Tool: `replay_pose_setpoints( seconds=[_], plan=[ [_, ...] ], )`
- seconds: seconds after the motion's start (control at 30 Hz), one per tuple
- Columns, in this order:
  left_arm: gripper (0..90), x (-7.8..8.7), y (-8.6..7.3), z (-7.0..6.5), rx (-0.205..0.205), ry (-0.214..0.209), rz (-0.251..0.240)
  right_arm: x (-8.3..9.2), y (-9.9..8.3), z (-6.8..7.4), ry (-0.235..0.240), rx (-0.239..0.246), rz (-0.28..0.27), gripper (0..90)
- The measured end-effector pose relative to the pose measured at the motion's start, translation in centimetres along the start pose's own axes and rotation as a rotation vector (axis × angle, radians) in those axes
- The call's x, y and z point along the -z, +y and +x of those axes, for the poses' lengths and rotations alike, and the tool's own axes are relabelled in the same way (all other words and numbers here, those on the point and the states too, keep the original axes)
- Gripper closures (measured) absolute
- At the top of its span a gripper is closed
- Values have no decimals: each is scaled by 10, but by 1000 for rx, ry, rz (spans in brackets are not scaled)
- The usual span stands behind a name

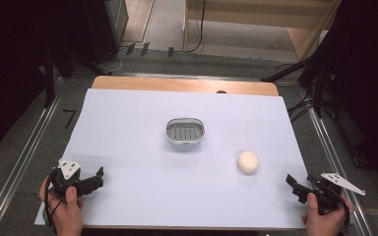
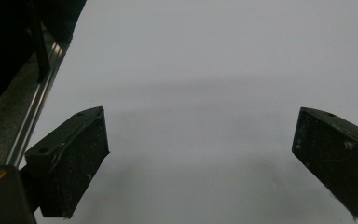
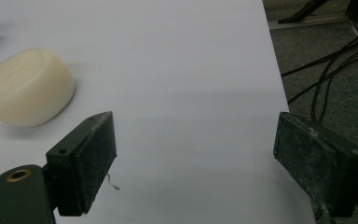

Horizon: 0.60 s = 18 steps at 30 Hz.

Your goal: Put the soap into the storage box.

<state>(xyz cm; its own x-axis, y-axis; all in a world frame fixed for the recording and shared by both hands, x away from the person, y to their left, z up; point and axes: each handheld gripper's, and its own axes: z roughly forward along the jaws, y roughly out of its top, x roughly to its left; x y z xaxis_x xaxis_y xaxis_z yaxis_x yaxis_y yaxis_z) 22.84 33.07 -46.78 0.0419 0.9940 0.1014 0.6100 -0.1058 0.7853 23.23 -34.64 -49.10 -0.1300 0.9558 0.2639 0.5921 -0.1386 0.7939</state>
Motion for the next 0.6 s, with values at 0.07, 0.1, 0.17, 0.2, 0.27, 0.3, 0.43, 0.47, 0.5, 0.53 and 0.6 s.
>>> replay_pose_setpoints(
  seconds=[0.07,0.1,0.17,0.2,0.27,0.3,0.43,0.47,0.5,0.53,0.6],
  plan=[
    [43,0,0,0,1,0,3,0,0,0,-1,5,0,140],
    [44,0,0,0,0,0,4,0,0,0,-5,11,-1,140],
    [43,0,0,-1,-1,-1,1,0,1,1,-9,14,2,140],
    [44,0,0,-1,0,-1,2,0,1,1,-9,18,4,139],
    [43,-1,0,-1,1,0,3,1,2,3,-12,26,14,139],
    [43,-1,0,-1,-1,0,3,2,3,3,-8,36,19,139],
    [44,-1,0,-1,-1,2,5,2,4,6,1,48,34,140],
    [44,-1,0,-1,1,2,6,1,4,7,2,57,32,140],
    [44,-1,0,-1,0,2,6,1,5,10,8,54,37,141],
    [44,-1,0,-1,-1,2,6,1,5,10,8,54,37,141],
    [44,-1,0,-1,-2,0,6,0,6,14,19,61,38,141]
  ],
)
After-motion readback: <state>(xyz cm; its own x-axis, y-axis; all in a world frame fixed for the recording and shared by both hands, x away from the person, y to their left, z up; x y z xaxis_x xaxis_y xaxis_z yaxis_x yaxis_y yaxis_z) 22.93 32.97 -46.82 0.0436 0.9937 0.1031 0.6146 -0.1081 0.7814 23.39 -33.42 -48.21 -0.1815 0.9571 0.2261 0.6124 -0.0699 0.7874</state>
